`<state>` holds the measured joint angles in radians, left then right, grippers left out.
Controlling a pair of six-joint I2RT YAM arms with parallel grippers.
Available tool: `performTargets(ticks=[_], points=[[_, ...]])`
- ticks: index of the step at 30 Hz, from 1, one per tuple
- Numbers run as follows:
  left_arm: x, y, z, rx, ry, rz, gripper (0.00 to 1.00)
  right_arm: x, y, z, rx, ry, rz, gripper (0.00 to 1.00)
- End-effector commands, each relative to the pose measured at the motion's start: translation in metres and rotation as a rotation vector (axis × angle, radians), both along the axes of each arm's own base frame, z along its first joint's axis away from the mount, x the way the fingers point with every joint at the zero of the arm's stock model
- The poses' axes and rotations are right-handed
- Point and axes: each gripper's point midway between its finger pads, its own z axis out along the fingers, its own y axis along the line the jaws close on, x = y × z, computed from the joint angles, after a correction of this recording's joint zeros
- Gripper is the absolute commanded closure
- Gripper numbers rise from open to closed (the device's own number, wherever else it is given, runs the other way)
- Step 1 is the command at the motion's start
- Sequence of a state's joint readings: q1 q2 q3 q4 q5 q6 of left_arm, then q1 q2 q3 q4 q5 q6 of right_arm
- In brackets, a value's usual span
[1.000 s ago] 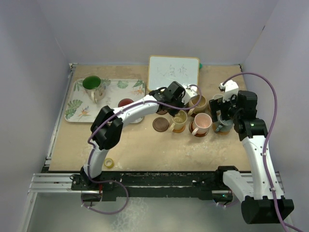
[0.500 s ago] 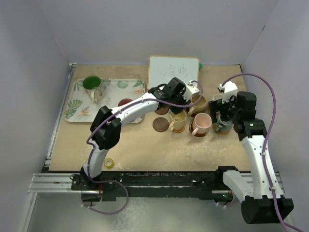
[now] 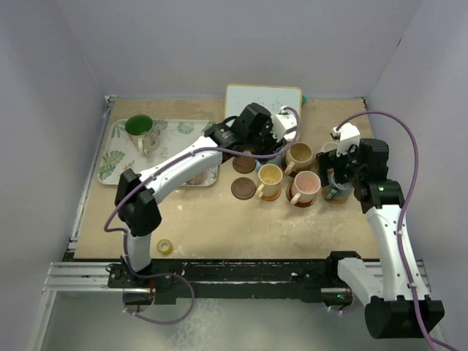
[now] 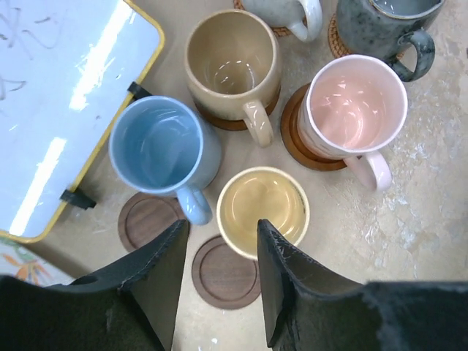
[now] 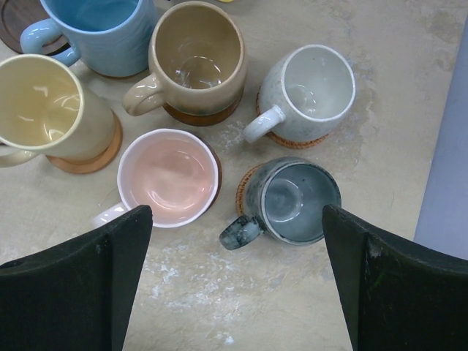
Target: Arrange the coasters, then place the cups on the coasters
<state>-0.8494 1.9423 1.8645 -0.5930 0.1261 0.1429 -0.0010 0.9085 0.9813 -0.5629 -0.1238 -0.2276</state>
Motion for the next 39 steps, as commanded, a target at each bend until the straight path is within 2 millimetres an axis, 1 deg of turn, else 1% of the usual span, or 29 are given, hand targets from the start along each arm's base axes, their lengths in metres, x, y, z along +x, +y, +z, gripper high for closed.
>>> performTargets(ticks=[1,6,7,8,11,15,17,20,26,30,33,36,39], points=[[0.009,0.033,0.058,-0.073,-0.115,0.06,0.59,0.002,0.004,0.009,0.01,-0.044,0.029,0.0],[0.025,0.083,0.077,-0.094,-0.142,0.161,0.6,0.003,0.005,0.009,0.014,-0.041,0.035,0.0],[0.029,0.096,0.082,-0.098,-0.152,0.19,0.6,0.002,0.006,0.009,0.014,-0.039,0.036,0.0],[0.035,0.113,0.087,-0.1,-0.166,0.231,0.59,0.003,0.006,0.008,0.014,-0.037,0.037,0.0],[0.046,0.153,0.101,-0.102,-0.207,0.316,0.59,0.003,0.006,0.007,0.014,-0.033,0.04,0.0],[0.062,0.211,0.111,-0.108,-0.204,0.449,0.51,0.004,0.008,0.006,0.02,-0.025,0.049,0.0],[0.07,0.239,0.113,-0.115,-0.195,0.51,0.49,0.003,0.009,0.006,0.021,-0.025,0.052,0.0],[0.083,0.285,0.11,-0.116,-0.186,0.607,0.46,0.003,0.01,0.007,0.024,-0.026,0.059,0.0],[0.103,0.374,0.09,-0.132,-0.126,0.771,0.41,0.002,0.01,0.007,0.025,-0.027,0.063,0.0],[0.109,0.412,0.071,-0.134,-0.08,0.831,0.39,0.002,0.011,0.007,0.027,-0.026,0.068,0.0],[0.114,0.43,0.051,-0.129,-0.027,0.85,0.38,0.002,0.011,0.007,0.029,-0.027,0.069,0.0],[0.113,0.432,0.035,-0.116,0.019,0.832,0.36,0.001,0.012,0.006,0.029,-0.025,0.071,0.0],[0.11,0.43,0.025,-0.118,0.038,0.82,0.32,0.001,0.012,0.006,0.029,-0.023,0.072,0.0]])
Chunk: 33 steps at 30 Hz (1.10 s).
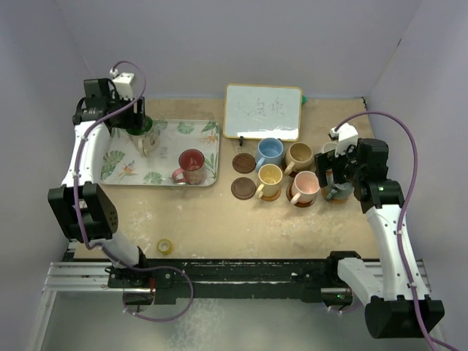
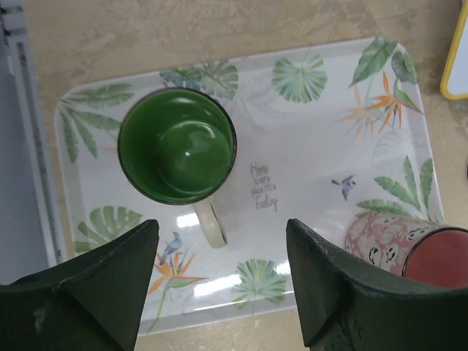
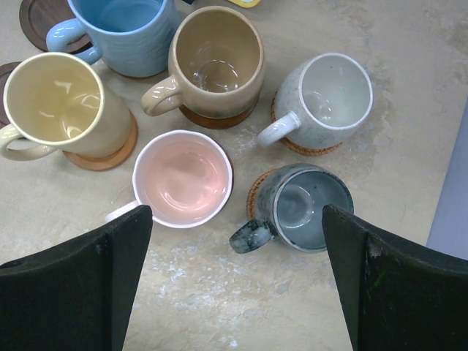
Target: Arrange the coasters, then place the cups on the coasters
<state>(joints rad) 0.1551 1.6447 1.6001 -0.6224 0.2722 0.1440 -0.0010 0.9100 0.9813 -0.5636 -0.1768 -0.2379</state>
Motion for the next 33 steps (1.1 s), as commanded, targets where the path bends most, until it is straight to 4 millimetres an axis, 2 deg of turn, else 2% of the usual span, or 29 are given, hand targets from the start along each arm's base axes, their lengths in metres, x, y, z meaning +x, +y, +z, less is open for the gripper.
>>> performTargets(ticks=[1,8,17,25,30,33], points=[[-0.003,-0.011,-0.006,-0.028,-0.002,-0.065,0.3,0.002,0.003,0.006,0.007,-0.024,0.022,0.0],[0.013,0.008,-0.01,0.019,-0.007,-0.002,0.27,0.001,0.003,0.005,0.006,-0.02,0.024,0.0],[0.046,0.052,-0.021,0.051,0.016,0.095,0.28,0.0,0.003,0.005,0.007,-0.019,0.026,0.0],[0.072,0.077,-0.052,0.074,0.077,0.152,0.34,0.001,0.004,0.003,0.006,-0.012,0.029,0.0],[0.079,0.088,-0.076,0.079,0.131,0.189,0.4,0.001,0.004,0.002,0.008,-0.006,0.029,0.0],[0.081,0.088,-0.091,0.071,0.171,0.187,0.44,0.001,0.004,0.001,0.006,-0.002,0.031,0.0]])
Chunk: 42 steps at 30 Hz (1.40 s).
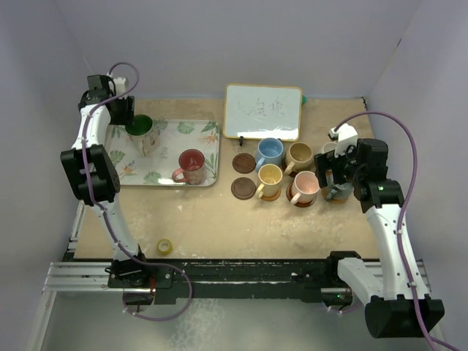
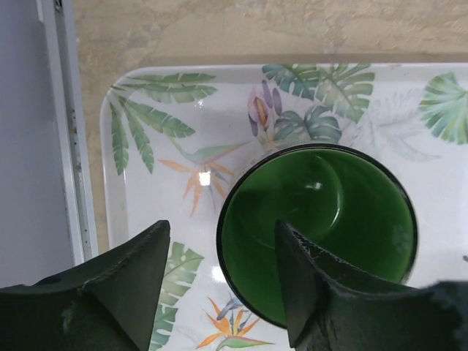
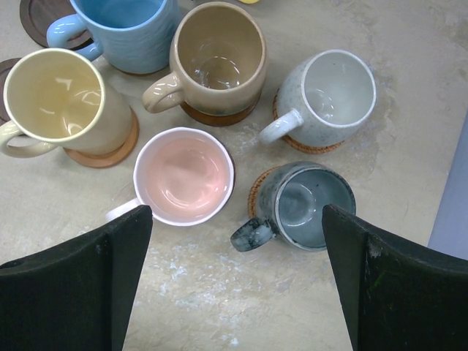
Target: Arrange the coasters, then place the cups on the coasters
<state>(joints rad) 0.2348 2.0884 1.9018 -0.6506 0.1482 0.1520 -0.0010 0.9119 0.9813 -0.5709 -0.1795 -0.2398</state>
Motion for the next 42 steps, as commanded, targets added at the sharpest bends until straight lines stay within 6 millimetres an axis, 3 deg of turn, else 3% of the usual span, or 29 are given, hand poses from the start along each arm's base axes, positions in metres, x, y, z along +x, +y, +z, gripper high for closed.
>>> performTargets(ticks=[1,9,16,23,32,42], points=[[0.008,0.01,0.003,0.011,0.001,0.019,0.45,0.002,0.003,0.002,0.006,-0.011,0.027,0.0],[0.007,0.01,-0.025,-0.005,0.076,0.016,0.56,0.001,0.003,0.004,0.004,-0.019,0.028,0.0],[0.008,0.007,-0.032,-0.028,0.094,0.008,0.7,0.001,0.003,0.005,-0.001,-0.025,0.028,0.0],[0.011,0.007,-0.026,-0.028,0.078,0.009,0.84,0.0,0.002,0.006,-0.002,-0.027,0.027,0.0],[0.01,0.007,-0.002,0.004,0.035,-0.032,0.97,-0.001,0.003,0.007,-0.002,-0.034,0.029,0.0],[0.001,-0.002,0.028,0.013,-0.02,-0.088,0.97,-0.001,0.002,0.007,-0.002,-0.034,0.028,0.0]])
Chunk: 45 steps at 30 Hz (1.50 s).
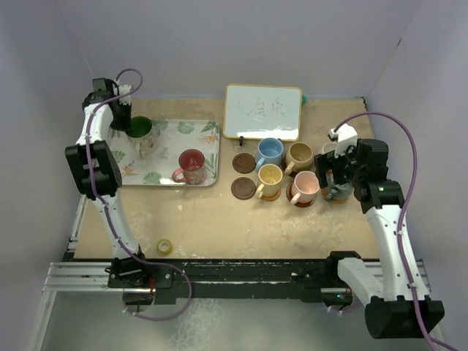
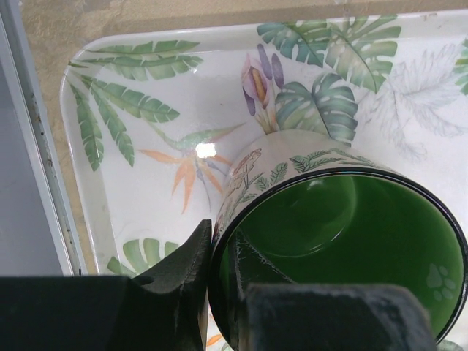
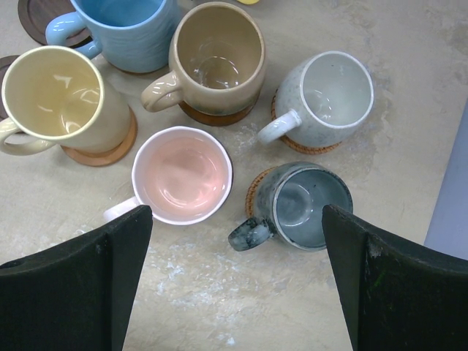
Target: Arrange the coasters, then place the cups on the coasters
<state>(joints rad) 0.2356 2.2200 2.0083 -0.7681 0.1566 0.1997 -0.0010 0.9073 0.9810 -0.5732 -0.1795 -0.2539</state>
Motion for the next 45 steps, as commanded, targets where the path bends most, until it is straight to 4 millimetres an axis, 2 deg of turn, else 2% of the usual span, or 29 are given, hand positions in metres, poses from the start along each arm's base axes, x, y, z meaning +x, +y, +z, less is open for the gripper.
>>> performTargets(ticks=[1,5,13,15,19,27,31,38,41,45], points=[[0.001,-0.003,0.075,0.018,-0.169,-0.052,0.97,0.0,0.003,0.007,0.009,-0.03,0.021,0.0],[-0.005,-0.007,0.088,0.019,-0.202,-0.068,0.97,0.0,0.003,0.007,0.009,-0.03,0.02,0.0],[-0.018,-0.019,0.084,-0.017,-0.186,-0.103,0.97,0.0,0.003,0.006,0.008,-0.029,0.022,0.0],[-0.02,-0.02,0.089,-0.021,-0.192,-0.109,0.97,0.0,0.003,0.006,0.008,-0.029,0.022,0.0],[-0.023,-0.024,0.11,-0.025,-0.233,-0.117,0.97,0.0,0.003,0.006,0.009,-0.029,0.022,0.0],[-0.032,-0.051,0.176,-0.051,-0.374,-0.161,0.97,0.0,0.003,0.007,0.009,-0.03,0.022,0.0],[-0.034,-0.081,0.209,-0.039,-0.442,-0.211,0.97,-0.001,0.003,0.007,0.01,-0.029,0.023,0.0],[-0.039,-0.164,0.26,-0.051,-0.554,-0.343,0.97,-0.001,0.004,0.008,0.012,-0.034,0.023,0.0],[-0.041,-0.2,0.269,-0.066,-0.567,-0.399,0.97,-0.002,0.004,0.009,0.012,-0.038,0.024,0.0],[-0.044,-0.249,0.262,-0.072,-0.556,-0.479,0.97,-0.002,0.004,0.009,0.014,-0.037,0.026,0.0]])
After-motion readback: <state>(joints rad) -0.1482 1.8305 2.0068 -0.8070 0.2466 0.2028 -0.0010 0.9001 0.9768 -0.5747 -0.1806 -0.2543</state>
